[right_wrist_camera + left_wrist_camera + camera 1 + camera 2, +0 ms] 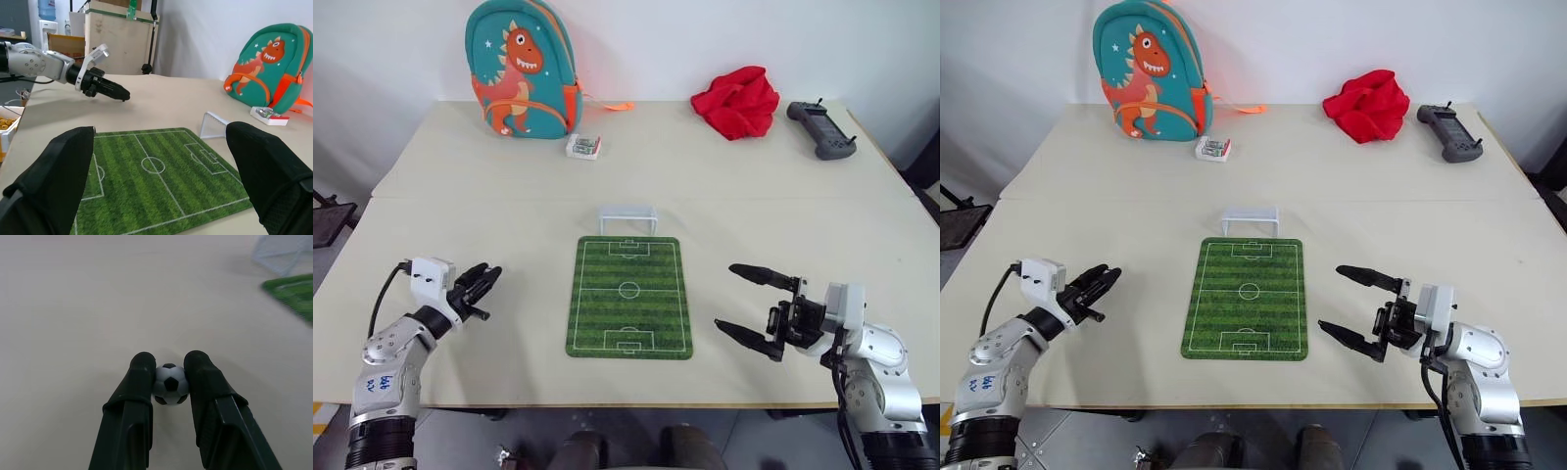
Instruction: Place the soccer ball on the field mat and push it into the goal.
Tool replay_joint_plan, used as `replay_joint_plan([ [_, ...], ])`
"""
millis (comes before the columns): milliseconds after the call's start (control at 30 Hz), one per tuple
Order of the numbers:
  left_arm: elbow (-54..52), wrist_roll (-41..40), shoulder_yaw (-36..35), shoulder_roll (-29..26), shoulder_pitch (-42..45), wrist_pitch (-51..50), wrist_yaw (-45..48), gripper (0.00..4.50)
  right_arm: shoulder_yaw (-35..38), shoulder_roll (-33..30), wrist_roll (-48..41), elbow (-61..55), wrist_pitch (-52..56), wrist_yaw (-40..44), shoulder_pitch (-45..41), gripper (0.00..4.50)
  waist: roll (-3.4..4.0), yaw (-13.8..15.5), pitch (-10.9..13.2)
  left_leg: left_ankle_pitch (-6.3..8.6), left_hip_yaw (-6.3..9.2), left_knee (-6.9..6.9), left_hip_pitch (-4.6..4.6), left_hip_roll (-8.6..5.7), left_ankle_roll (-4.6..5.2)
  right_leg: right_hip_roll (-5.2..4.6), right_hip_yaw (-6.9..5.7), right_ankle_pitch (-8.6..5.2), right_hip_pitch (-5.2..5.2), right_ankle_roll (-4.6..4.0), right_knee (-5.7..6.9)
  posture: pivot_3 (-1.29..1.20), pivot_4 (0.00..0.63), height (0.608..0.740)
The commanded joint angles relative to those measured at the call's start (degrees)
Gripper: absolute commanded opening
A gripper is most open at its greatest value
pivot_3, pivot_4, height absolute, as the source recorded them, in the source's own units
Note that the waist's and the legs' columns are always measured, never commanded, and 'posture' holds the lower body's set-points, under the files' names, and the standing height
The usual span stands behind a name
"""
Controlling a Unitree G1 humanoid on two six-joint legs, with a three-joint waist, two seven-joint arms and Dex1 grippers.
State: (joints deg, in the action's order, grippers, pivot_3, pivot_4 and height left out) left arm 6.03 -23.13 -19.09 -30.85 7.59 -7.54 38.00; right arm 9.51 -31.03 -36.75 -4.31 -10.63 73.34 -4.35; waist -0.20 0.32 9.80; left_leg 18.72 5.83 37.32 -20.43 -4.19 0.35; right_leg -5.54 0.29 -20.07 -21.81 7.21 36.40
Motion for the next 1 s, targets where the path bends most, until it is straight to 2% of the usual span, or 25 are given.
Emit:
replay_joint_plan([
  [33,-8.8,-4.3,2.6,-1.4,1.9,3.2,9.1,0.79,2.9,-2.2,-2.8,-1.1,1.4,1.4,-1.1,4.50,0.00,0.3,0.0,0.00,0.00,0.01,0.00,0.00,0.00,0.00,0.00,0.00,0.01,0.00,-0.02,0.00,0.150,0.740],
  [100,-12.6,-3.8,7.4,-3.5,2.4,3.5,15.6,0.79,2.5,-5.4,-2.5,-1.4,3.6,3.8,-1.2,4.50,0.02,0.5,0.0,0.00,0.00,0.03,-0.01,0.00,0.00,0.00,0.00,0.00,0.05,0.00,-0.10,0.00,0.150,0.740],
  [167,-14.9,-1.2,13.5,-5.7,3.1,3.7,20.8,0.79,1.4,-10.9,-0.1,-0.1,1.8,11.9,0.0,4.50,0.20,0.9,0.1,0.00,0.00,0.01,-0.01,0.00,0.01,-0.01,-0.01,0.00,0.13,0.00,-0.26,0.00,0.150,0.740],
  [333,-15.8,5.1,25.4,-7.0,4.3,2.9,25.3,0.79,3.3,-15.1,-1.4,1.0,5.3,13.0,1.0,4.50,0.29,0.8,0.1,0.01,0.01,-0.15,0.02,0.06,0.03,0.05,-0.05,0.00,0.20,0.00,-0.46,0.00,0.150,0.740],
  [533,-14.4,8.3,31.4,-3.7,6.5,3.8,25.3,0.79,4.9,-15.4,-1.4,-1.5,7.4,10.7,3.0,4.50,0.30,1.1,0.1,0.01,-0.01,-0.06,0.01,0.04,0.03,0.05,-0.03,0.00,0.20,0.00,-0.43,0.00,0.150,0.740],
  [600,-12.0,10.7,33.1,-2.0,7.5,6.1,24.3,0.79,5.4,-15.0,-1.7,-5.5,8.9,8.0,5.1,4.50,0.30,1.2,0.1,0.01,-0.01,-0.05,-0.01,0.03,0.03,0.03,-0.03,0.00,0.21,0.00,-0.44,0.00,0.150,0.740],
  [700,-8.9,11.8,33.4,-0.5,9.1,8.1,23.9,0.79,5.9,-14.4,-2.1,-9.9,11.2,4.5,7.2,4.50,0.28,1.3,0.1,0.00,0.02,-0.03,-0.03,0.02,0.03,0.04,-0.07,0.00,0.20,0.00,-0.43,0.00,0.150,0.740],
  [1000,-7.7,12.1,35.1,1.2,8.9,10.5,25.9,0.79,6.7,-14.3,-2.2,-11.4,12.4,2.6,8.0,4.50,0.27,1.1,0.1,0.00,0.01,-0.02,-0.03,0.02,0.03,0.03,-0.06,0.00,0.20,0.01,-0.42,0.00,0.150,0.740],
])
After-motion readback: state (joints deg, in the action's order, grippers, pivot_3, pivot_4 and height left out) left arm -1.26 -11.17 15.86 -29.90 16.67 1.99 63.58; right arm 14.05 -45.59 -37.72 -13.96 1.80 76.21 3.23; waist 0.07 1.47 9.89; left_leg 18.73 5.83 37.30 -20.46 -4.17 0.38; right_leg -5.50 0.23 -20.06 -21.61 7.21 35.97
